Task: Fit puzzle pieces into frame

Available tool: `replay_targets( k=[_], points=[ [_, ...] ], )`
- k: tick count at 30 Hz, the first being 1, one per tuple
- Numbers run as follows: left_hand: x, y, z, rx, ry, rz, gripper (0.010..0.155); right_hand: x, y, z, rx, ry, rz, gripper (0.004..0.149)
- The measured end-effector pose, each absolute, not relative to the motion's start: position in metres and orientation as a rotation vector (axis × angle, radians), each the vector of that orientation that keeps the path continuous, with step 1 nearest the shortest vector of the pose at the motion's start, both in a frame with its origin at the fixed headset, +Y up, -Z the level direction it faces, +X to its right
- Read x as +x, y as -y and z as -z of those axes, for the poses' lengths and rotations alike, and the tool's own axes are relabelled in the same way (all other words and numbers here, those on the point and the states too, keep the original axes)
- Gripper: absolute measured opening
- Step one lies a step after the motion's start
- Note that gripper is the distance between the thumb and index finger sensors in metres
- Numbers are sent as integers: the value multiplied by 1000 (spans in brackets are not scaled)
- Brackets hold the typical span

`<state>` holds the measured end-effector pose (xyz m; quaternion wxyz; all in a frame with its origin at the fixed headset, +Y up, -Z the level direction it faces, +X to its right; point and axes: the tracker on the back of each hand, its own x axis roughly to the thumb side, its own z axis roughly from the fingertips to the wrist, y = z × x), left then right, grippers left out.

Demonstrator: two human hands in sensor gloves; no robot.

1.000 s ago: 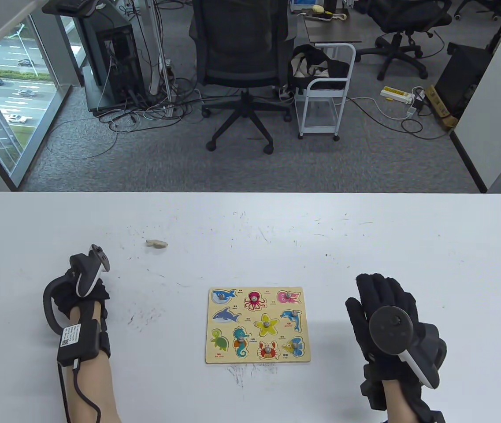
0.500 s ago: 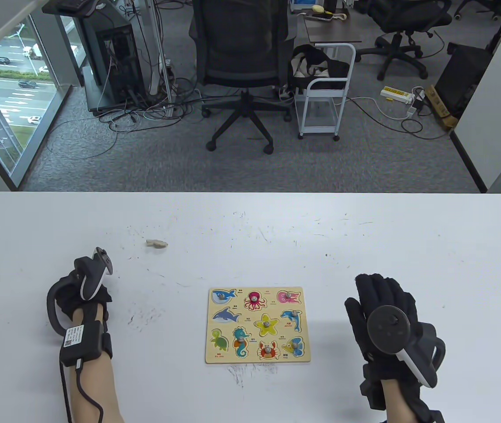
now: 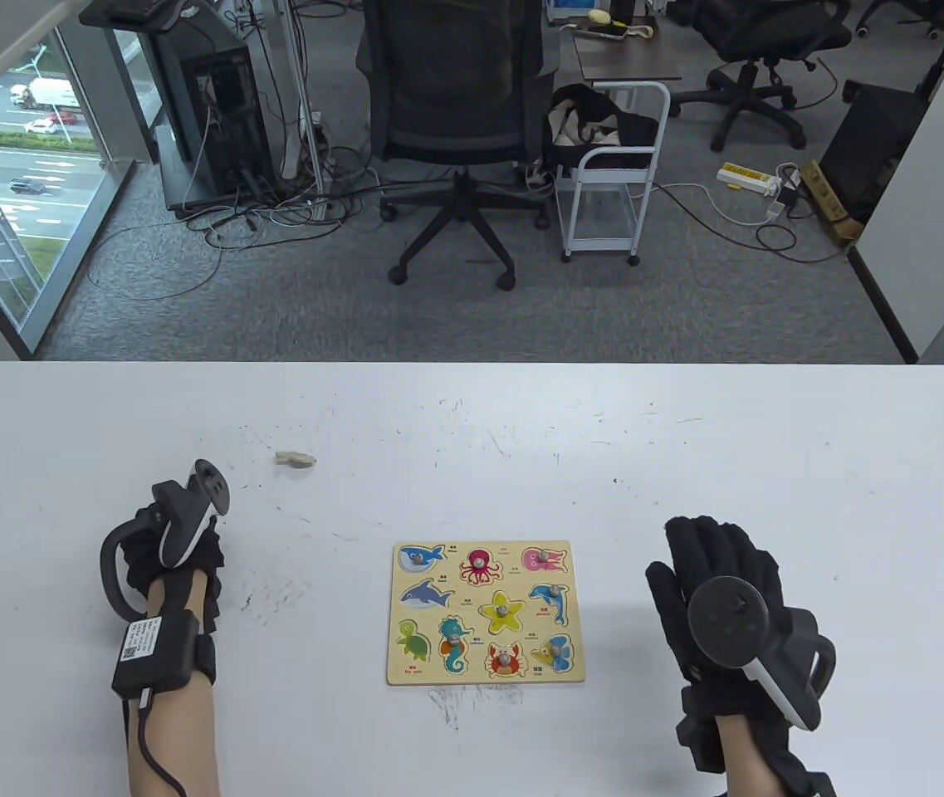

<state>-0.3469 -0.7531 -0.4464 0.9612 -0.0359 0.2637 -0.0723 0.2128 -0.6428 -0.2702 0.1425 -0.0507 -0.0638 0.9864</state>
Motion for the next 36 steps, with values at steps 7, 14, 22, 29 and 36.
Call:
replay_targets(
  k=[7, 14, 22, 29, 36],
  points=[
    [-298, 728, 435, 4, -347, 124, 44, 209, 641, 268, -114, 200, -2856, 60],
    [-234, 714, 415, 66, -154, 109, 45, 205, 637, 264, -72, 232, -2854, 60],
    [-163, 712, 390, 114, 36, 97, 46, 203, 637, 263, -39, 238, -2857, 60],
    [-129, 716, 369, 125, 146, 164, 46, 203, 639, 264, -44, 232, -2863, 60],
    [-105, 738, 358, 73, 209, 223, 46, 201, 640, 264, -35, 225, -2872, 60]
  ],
)
